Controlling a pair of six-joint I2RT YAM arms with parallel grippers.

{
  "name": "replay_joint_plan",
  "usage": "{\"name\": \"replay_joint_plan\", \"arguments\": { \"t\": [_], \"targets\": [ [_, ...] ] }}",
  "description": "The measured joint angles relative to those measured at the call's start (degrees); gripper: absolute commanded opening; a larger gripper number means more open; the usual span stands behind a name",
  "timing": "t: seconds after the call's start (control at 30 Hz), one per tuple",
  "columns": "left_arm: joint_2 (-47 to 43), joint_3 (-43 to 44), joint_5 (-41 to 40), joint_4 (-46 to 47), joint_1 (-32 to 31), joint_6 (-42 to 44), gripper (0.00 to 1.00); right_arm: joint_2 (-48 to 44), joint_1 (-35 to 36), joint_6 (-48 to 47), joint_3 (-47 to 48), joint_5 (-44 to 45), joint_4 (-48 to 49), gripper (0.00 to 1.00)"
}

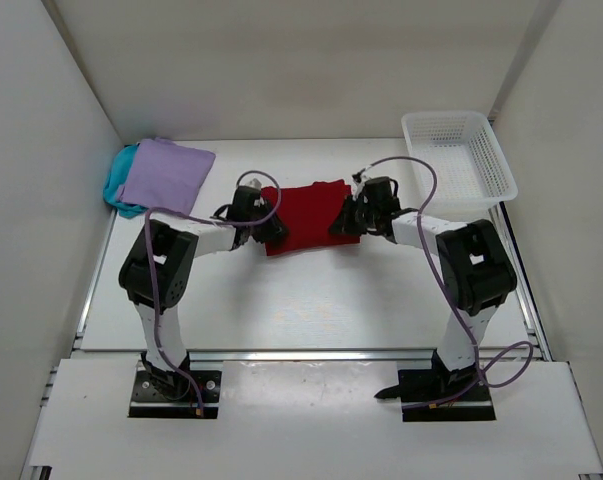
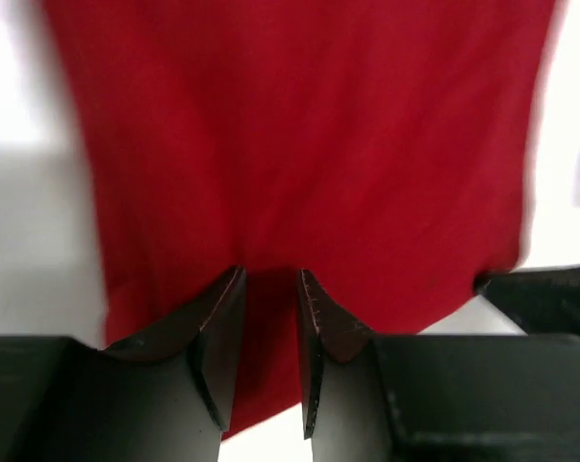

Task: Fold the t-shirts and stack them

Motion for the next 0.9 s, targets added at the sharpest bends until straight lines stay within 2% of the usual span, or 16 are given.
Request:
{"name": "replay_joint_plan", "arguments": {
  "t": [0.23,0.37,0.47,0.53,0.63,0.73,0.9],
  "targets": [
    [-7.61,-13.33,0.57,8.31,0.39,-3.04,0.38,0.00,-4.11,1.11,-8.57,0.87,3.69,0.00],
    [-11.98,-18.73,0.98,10.27,1.53,-3.89,0.43,-0.46,-5.27,1.79,-9.94,0.44,5.22,0.00],
    [-16.46,-20.55,0.76,10.14,2.29,-4.02,0.46,-1.92,-4.96,2.01,-9.94,0.48,5.18,0.11],
    [-19.21,-20.61,-0.46,10.14,2.91,-3.61,0.50,-3.54,-4.68,2.16,-9.92,0.46,4.98,0.26],
    [-21.51,-20.46,-2.05,10.19,4.09,-2.97,0.58,-6.82,-4.28,2.34,-9.88,1.11,4.33,0.41],
    [-18.78,-20.26,-2.25,10.71,5.92,-2.73,0.66,-11.37,-3.48,2.49,-9.90,2.38,4.11,0.49],
    [-9.09,-16.94,-1.44,11.10,7.13,-3.45,0.70,-17.09,-1.49,2.47,-10.03,3.08,5.99,0.50]
  ]
}}
